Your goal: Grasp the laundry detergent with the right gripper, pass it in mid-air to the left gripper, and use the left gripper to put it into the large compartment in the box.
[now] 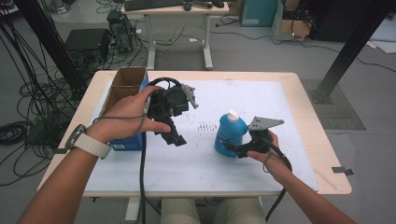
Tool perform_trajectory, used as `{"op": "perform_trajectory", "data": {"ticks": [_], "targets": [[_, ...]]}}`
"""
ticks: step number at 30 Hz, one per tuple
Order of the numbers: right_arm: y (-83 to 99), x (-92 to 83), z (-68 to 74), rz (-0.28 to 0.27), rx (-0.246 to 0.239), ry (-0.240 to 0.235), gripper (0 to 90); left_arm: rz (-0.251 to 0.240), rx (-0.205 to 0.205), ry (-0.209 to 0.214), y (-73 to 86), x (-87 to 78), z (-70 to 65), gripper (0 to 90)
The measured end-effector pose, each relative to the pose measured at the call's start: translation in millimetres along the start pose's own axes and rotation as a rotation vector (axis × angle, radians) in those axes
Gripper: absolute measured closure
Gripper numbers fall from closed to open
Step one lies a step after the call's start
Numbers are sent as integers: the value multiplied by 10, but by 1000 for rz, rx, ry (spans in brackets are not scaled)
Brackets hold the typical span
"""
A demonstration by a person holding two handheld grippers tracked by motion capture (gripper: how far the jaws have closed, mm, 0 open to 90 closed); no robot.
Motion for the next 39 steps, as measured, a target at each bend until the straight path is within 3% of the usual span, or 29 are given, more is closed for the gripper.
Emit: {"op": "perform_trajectory", "data": {"ticks": [39], "targets": [[29,94,1,-42,-51,-7,337,1,-10,8,-8,24,23,90]]}}
Point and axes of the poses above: each handheld gripper's, and its own axes: x roughly forward along the jaws, y roughly out of its underside, z roughly to its left, the point moved 3 cm from there along x, roughly forward along the jaws, and after that the axes turned 4 degrees about -z, right-handed, at the moved point
